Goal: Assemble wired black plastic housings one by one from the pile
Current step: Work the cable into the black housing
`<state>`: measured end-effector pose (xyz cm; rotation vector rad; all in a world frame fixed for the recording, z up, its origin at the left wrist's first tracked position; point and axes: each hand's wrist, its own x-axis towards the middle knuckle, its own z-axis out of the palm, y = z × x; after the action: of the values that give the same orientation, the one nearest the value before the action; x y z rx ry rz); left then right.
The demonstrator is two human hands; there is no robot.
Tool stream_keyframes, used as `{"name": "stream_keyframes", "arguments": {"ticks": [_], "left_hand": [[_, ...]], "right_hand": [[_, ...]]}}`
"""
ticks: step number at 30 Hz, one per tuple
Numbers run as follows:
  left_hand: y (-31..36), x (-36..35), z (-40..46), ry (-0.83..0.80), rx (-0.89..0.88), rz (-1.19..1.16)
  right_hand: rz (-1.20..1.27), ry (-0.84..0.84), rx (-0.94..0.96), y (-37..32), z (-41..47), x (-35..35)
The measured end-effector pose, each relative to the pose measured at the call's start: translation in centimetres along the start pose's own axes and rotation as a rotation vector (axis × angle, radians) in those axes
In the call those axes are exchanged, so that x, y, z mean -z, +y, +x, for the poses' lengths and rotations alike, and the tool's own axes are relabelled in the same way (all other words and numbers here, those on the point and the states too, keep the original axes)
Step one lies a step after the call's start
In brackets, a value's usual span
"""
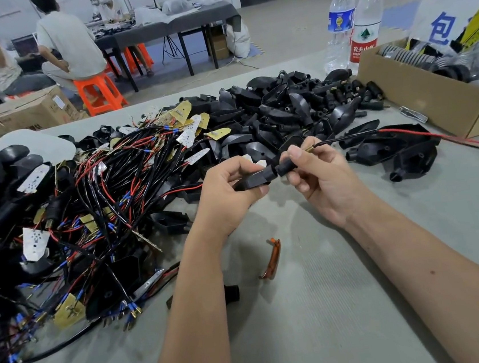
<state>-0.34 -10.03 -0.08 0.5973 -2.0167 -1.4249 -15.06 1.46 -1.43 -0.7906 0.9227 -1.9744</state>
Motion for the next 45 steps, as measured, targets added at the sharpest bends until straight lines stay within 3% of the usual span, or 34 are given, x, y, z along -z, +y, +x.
{"name": "stream_keyframes", "arguments": {"ticks": [5, 11, 23, 35, 45], "left_hand": [[0.1, 0.4, -0.1, 0.016, 0.026, -0.013], [0.1, 0.5, -0.2, 0.037, 0.007, 0.004], [0.1, 0.3, -0.1, 0.058, -0.108, 0.150], [0.1, -0.2, -0.3, 0.038, -0.071, 0.151], [0.9, -0.3, -0.3, -0.146, 0.314, -0.198]], "right_hand": [[0.022, 0.059, -0.004, 0.2, 0.2, 0.2], [0.105, -0.028, -0.019, 0.4, 0.3, 0.8], [0.006, 0.007, -0.003, 0.9, 0.6, 0.8], [-0.129, -0.023, -0.032, 1.2, 0.5, 0.7], [-0.139, 0.123, -0.061, 1.1, 0.7, 0.1]]}}
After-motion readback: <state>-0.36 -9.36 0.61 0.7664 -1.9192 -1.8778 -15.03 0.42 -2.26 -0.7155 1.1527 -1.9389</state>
